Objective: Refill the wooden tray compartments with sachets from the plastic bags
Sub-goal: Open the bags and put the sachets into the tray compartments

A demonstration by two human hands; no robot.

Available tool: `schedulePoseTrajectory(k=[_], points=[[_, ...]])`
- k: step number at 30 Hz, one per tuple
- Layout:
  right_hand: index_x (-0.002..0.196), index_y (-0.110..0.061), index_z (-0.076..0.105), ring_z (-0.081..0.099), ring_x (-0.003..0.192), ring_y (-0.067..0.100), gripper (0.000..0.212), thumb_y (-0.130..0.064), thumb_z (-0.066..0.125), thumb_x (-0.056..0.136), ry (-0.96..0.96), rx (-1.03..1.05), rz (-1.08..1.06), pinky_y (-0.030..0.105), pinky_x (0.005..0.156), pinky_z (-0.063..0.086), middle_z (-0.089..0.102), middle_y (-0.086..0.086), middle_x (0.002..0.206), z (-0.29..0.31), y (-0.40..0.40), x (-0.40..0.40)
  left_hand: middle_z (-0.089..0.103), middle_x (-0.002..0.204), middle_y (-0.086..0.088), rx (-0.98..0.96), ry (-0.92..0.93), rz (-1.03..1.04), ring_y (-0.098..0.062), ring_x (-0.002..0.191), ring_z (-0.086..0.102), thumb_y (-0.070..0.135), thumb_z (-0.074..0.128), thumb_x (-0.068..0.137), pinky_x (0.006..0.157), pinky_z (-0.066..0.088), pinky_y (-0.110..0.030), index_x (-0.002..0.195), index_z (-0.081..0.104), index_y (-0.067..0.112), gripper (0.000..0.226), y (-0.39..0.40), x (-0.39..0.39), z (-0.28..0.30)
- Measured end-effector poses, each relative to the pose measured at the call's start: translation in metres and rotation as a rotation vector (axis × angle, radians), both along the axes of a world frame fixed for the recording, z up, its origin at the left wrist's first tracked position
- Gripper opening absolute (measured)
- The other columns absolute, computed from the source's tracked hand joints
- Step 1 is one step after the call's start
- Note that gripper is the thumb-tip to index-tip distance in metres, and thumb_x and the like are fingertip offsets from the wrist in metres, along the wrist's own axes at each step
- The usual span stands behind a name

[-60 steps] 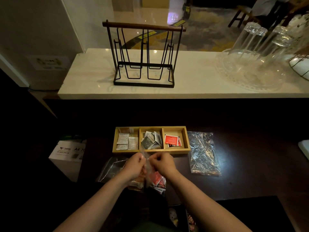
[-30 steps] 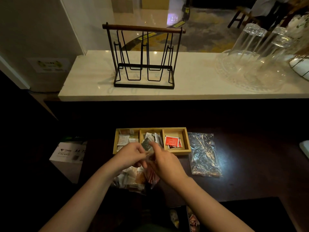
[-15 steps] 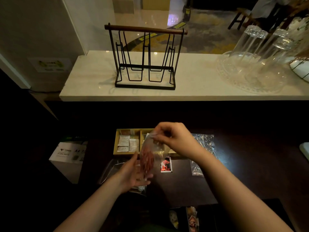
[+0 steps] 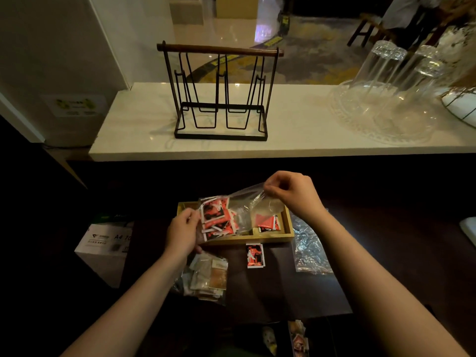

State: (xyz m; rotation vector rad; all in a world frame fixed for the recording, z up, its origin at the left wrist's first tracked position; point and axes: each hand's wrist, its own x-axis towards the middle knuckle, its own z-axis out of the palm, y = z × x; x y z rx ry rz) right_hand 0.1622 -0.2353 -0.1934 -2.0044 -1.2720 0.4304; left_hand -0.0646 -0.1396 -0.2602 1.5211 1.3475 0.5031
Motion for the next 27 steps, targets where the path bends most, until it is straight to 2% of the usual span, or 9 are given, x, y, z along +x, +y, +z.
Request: schedulePoseTrajectory(k=[4,8,12,16,20,24,27], points=[[0.088,-0.02,0.07,0.066,0.08,0.01,0.006,-0.019,0.071,0.082,0.011,-0.085,-0.02,0.034,0.078,0.056,0.07,-0.006,0.079,-0.017,-0.002,0.01,0.057,0.068,-0.008,0.117,0.043,-0.042,-0.016,0.047,0.053,0.024,0.041,0.1,0.033,0.038,-0.018,0.085,0.055,0.006,0.027,0.011,0.002,0.009],[0.089,-0.019,0.07,0.063,0.078,0.007,0.008,-0.016,0.071,0.081,0.029,-0.111,-0.025,0.029,0.075,0.055,0.065,-0.01,0.078,-0.031,-0.002,0.014,0.056,0.067,-0.013,0.193,0.012,-0.058,-0.023,0.055,0.054,0.023,0.045,0.098,0.048,0.039,-0.03,0.077,0.053,0.004,0.03,0.018,0.008,0.018],[0.091,-0.018,0.07,0.065,0.08,0.007,0.01,-0.016,0.071,0.081,0.064,-0.098,-0.045,0.027,0.076,0.055,0.067,-0.009,0.081,-0.039,-0.001,0.018,0.044,0.059,-0.005,0.272,0.024,-0.091,-0.022,0.055,0.043,0.023,0.046,0.098,0.051,0.031,-0.031,0.069,0.048,0.005,0.033,0.025,0.014,0.033],[0.091,-0.018,0.071,0.064,0.081,0.008,0.01,-0.018,0.072,0.081,0.08,-0.095,-0.065,0.025,0.073,0.055,0.07,-0.004,0.086,-0.041,-0.001,0.022,0.042,0.057,-0.003,0.306,0.011,-0.125,-0.022,0.054,0.043,0.025,0.045,0.098,0.052,0.043,-0.044,0.067,0.046,0.01,0.034,0.027,0.018,0.048],[0.086,-0.019,0.072,0.064,0.078,0.007,0.009,-0.016,0.075,0.078,0.148,-0.082,-0.101,0.015,0.068,0.05,0.072,-0.001,0.086,-0.042,-0.002,0.025,0.041,0.054,-0.002,0.344,0.003,-0.158,-0.021,0.052,0.042,0.024,0.045,0.098,0.052,0.036,-0.038,0.061,0.04,0.018,0.038,0.025,0.025,0.062],[0.086,-0.021,0.071,0.065,0.079,0.008,0.01,-0.014,0.074,0.079,0.22,-0.092,-0.122,0.016,0.066,0.05,0.069,-0.006,0.082,-0.047,-0.004,0.025,0.042,0.055,-0.002,0.351,0.0,-0.184,-0.018,0.052,0.043,0.025,0.045,0.098,0.054,0.041,-0.04,0.063,0.044,0.017,0.036,0.024,0.03,0.071],[0.088,-0.022,0.071,0.065,0.081,0.006,0.012,-0.013,0.073,0.079,0.237,-0.087,-0.134,0.017,0.069,0.051,0.068,-0.008,0.083,-0.05,-0.005,0.025,0.044,0.057,-0.003,0.35,0.001,-0.194,-0.018,0.054,0.043,0.025,0.044,0.098,0.054,0.035,-0.035,0.064,0.045,0.015,0.036,0.024,0.033,0.075]])
